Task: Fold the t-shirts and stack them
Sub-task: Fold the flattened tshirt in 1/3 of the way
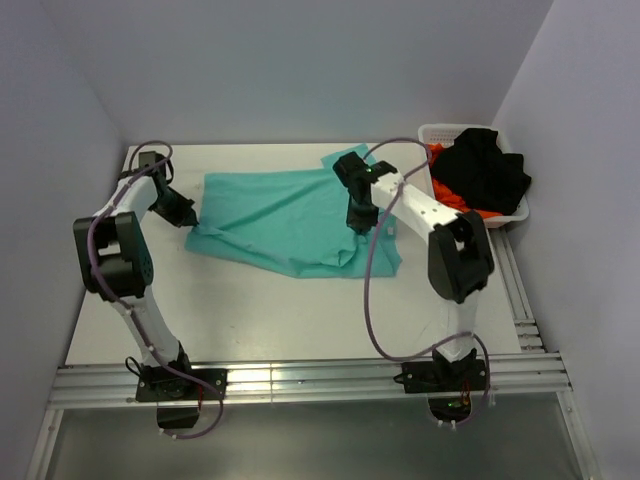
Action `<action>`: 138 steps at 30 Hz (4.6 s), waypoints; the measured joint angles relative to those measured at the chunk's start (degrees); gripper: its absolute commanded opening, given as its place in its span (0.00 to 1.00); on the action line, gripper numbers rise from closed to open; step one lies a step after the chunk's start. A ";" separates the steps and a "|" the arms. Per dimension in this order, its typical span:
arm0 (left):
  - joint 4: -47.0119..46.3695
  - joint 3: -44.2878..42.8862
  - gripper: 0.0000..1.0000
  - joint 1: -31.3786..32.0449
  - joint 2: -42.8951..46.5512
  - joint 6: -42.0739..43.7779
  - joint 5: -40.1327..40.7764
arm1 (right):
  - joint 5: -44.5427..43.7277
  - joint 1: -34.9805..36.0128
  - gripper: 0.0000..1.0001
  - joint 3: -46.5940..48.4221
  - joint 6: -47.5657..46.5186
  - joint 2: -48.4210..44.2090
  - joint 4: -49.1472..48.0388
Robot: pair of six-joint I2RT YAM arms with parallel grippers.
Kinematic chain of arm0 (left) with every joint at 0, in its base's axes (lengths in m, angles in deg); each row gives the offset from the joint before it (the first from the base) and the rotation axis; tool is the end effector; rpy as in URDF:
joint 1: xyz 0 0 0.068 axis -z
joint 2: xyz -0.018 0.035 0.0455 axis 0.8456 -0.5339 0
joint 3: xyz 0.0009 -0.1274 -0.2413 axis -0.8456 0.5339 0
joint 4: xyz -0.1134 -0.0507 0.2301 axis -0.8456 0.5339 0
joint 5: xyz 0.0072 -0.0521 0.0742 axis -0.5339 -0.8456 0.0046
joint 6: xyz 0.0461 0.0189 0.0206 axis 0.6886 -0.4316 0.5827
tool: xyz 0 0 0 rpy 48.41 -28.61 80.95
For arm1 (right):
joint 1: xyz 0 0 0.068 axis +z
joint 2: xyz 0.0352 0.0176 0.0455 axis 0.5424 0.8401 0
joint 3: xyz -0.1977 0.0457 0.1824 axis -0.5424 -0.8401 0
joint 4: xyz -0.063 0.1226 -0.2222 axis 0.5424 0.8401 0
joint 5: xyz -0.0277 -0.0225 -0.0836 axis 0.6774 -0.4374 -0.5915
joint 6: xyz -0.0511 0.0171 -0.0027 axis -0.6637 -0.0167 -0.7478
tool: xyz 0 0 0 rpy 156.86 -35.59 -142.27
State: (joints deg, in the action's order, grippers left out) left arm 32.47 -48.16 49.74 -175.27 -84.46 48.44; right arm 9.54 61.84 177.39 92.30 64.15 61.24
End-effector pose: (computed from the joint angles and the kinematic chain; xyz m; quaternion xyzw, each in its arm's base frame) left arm 0.3873 0.0508 0.2038 -0.4538 0.8723 -0.1076 0.1468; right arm 0.3377 0.1783 0.2381 0.0794 0.9817 -0.0165 0.1725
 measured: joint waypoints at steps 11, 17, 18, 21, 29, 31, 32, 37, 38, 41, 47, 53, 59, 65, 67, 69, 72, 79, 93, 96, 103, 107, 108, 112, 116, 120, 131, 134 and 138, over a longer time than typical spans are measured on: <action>0.59 -16.02 0.00 0.00 -16.81 -1.20 -1.75 | -0.48 -4.72 0.00 32.09 -4.74 25.77 5.88; 1.09 -17.00 0.00 -0.11 -17.05 -1.79 0.13 | -1.11 -7.54 0.00 33.73 -4.87 26.86 8.44; 1.16 -17.00 0.00 -0.17 -17.05 -2.19 0.79 | -1.29 -7.98 0.00 33.70 -4.85 26.88 8.72; 1.03 -16.41 0.00 -0.35 -17.03 -2.95 2.69 | -1.66 -8.98 0.00 33.68 -4.76 26.91 9.35; 1.11 -15.63 0.00 -0.44 -16.50 -4.79 5.25 | -1.73 -9.42 0.24 32.06 -4.28 27.34 9.33; 1.25 -15.63 0.05 -0.44 -16.41 -5.25 6.08 | -1.73 -9.42 0.91 32.09 -3.52 27.71 9.46; 1.31 -15.61 0.12 -0.44 -16.26 -5.35 6.69 | -1.79 -9.42 1.00 32.11 -3.50 27.93 9.66; 1.25 -13.64 0.84 -0.59 -13.84 -6.01 10.54 | -2.19 -9.64 1.00 33.57 -3.34 28.96 10.62; 1.51 -13.22 0.91 -0.70 -12.98 -6.34 11.43 | -2.19 -9.77 1.00 34.53 -3.32 29.18 10.95; 2.36 -13.09 0.94 -1.20 -10.36 -6.51 14.14 | -2.19 -10.54 1.00 37.83 -3.15 29.49 11.43; 2.86 -12.35 0.89 -1.75 -2.58 -6.01 17.73 | -0.96 -12.17 0.94 31.78 -2.01 23.47 9.44; 0.22 -1.64 0.64 -1.53 10.25 -5.22 17.57 | 2.45 -9.77 0.00 22.53 -0.26 14.60 8.55; -3.52 10.38 0.26 1.44 13.73 -4.31 14.36 | 4.44 -3.63 0.00 19.82 1.68 12.94 6.51; -5.20 12.33 0.09 3.98 11.13 -2.64 10.93 | 6.14 -0.90 0.00 17.81 2.91 14.32 6.12; -6.19 12.85 0.07 3.96 11.13 -2.27 10.23 | 6.08 -1.07 0.00 17.84 3.08 15.10 5.95; -6.82 13.29 0.05 3.93 11.13 -2.19 9.79 | 6.01 -1.27 0.00 18.01 3.08 16.11 5.92; -7.28 14.12 0.00 3.93 11.13 -2.03 9.29 | 5.81 -1.29 0.00 20.41 3.08 18.88 6.25; -8.55 16.13 0.00 3.93 11.13 -1.16 8.68 | 5.60 -1.29 0.00 26.69 3.06 26.05 6.78; -9.68 16.70 0.00 3.93 8.55 0.61 8.55 | 7.37 -3.50 0.00 40.00 3.72 34.73 8.11; -9.70 16.70 0.00 3.93 7.58 1.07 8.55 | 8.76 -4.59 0.00 43.12 4.66 36.74 8.07; -9.73 16.70 0.00 3.93 6.45 2.14 8.46 | 14.80 -8.35 1.00 44.57 7.48 37.13 -1.40; -9.49 16.63 0.00 3.93 6.32 2.89 8.35 | 16.15 -10.29 1.00 46.71 8.92 37.09 -10.10; -9.44 16.61 0.00 3.93 6.32 3.08 8.35 | 16.17 -10.75 1.00 47.65 9.18 36.94 -12.26; -8.92 15.67 0.00 3.96 6.32 3.48 8.35 | 16.04 -12.26 1.00 48.19 9.84 33.40 -18.29; -9.22 15.02 0.00 3.96 6.43 3.39 8.28 | 15.32 -12.81 1.00 38.60 8.41 22.93 -20.20; -9.49 15.43 0.00 4.17 7.21 3.34 8.13 | 14.86 -12.90 1.00 26.34 6.16 12.00 -20.72; -9.44 17.77 0.00 6.23 10.97 3.17 7.32 | 32.41 -13.29 1.00 32.48 9.70 24.41 -22.29; -9.38 19.23 0.00 6.67 12.50 3.19 7.28 | 33.70 -13.35 1.00 46.27 15.43 34.10 -23.91; -8.87 21.16 0.00 6.71 15.41 3.28 7.34 | 34.49 -13.88 0.98 47.30 20.70 35.41 -26.53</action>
State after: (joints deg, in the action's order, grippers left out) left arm 23.59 -27.00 56.45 -159.86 -81.18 55.79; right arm 44.03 47.96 224.69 113.00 99.56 34.71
